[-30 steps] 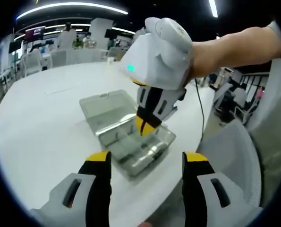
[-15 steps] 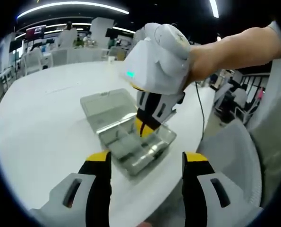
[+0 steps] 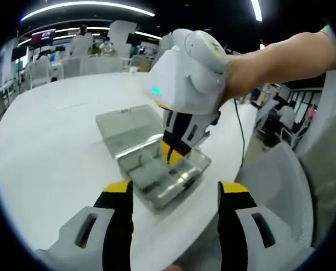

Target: Insert the divider into the dual guide fixture by aligning both edges with the guide slots and pushing it downward to the bottom, including one-sided entry, uneven engagement, binding, and posture correction.

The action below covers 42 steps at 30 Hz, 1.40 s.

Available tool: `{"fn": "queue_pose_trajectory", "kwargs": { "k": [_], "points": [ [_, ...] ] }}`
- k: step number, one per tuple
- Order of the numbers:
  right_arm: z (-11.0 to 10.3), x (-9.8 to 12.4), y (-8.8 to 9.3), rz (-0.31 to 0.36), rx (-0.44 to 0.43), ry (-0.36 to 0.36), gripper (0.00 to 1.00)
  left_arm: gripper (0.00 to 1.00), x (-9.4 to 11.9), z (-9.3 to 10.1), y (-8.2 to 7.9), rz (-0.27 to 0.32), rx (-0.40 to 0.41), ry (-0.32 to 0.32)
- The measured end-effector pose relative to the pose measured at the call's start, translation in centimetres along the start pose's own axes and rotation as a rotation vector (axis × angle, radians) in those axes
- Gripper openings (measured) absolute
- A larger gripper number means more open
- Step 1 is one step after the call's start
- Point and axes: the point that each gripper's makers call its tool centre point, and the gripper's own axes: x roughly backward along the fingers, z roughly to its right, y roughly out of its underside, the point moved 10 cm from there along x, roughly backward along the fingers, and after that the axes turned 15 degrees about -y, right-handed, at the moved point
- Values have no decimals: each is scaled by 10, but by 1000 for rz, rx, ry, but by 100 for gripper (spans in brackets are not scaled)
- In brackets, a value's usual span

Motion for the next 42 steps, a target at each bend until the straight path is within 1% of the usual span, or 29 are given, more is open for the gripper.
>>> {"fn": "queue_pose_trajectory", "kwargs": {
  "k": [20,33,42],
  "points": [
    [-3,-2,-3,-23,38,26,0,58,2,1,0,2,2,-1],
    [-6,-1,-4,-28,43,42,0,58,-1,-2,3,4,4,1],
    [-6,-2,-3,-30,46,50,0,58,0,-1,2,2,2,-1]
  ]
}}
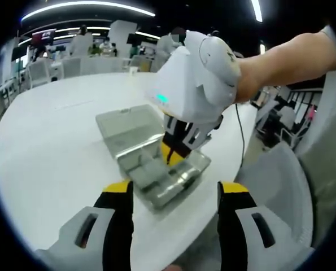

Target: Insert the divider into the dual guide fixture by aligning both edges with the guide slots and pushing it downward to the bottom, including one-sided entry, uneven engagement, binding, and posture correction.

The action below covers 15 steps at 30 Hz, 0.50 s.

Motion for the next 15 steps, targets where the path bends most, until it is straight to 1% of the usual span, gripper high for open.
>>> {"fn": "queue_pose_trajectory", "kwargs": {
  "k": [5,15],
  "points": [
    [2,0,3,29,-36,-1,0,58,0,-1,0,-3,-3,1],
    [1,1,8,79,-64,7,0,58,2,2,-1,-10,-12,2]
  ]
}}
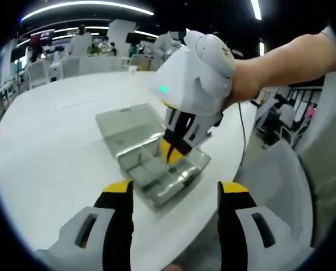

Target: Insert the divider into the dual guide fixture by aligning both edges with the guide slots and pushing it downward to the bottom, including one-sided entry, uneven engagement, binding, and posture correction.

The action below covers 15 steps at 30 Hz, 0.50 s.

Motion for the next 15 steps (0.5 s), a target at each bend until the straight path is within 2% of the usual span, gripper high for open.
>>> {"fn": "queue_pose_trajectory", "kwargs": {
  "k": [4,15],
  "points": [
    [1,2,3,24,-19,6,0,59,0,1,0,-1,-4,2],
    [0,12,10,128,-85,10,12,59,1,3,0,-4,-15,7]
  ]
}}
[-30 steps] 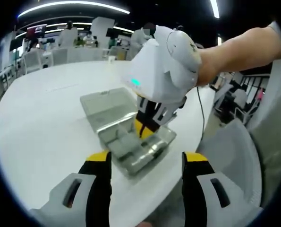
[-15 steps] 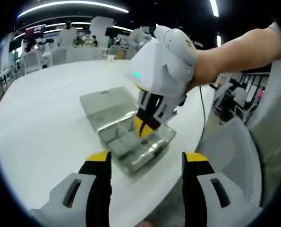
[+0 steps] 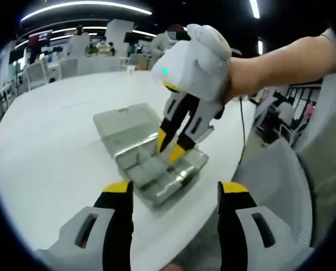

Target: Insert the divider into the dual guide fixture by aligning both edges with the guide slots and pushing it downward to the bottom, including one-sided entry, uneven engagement, binding, and posture correction.

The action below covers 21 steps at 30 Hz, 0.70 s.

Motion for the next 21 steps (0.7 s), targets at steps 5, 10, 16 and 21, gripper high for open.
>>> {"fn": "queue_pose_trajectory", "kwargs": {
  "k": [5,10,16,21],
  "points": [
    [-5,5,3,80,-54,2,17,59,2,1,-1,-2,-6,-1],
    [-7,9,10,130,-76,2,21,59,4,0,-2,-3,-11,-4],
    [-9,13,22,214,-137,8,27,59,6,-5,-2,-3,-18,-11],
    [-15,17,29,314,-182,9,31,59,8,-6,-2,-6,-26,-14]
  ]
}}
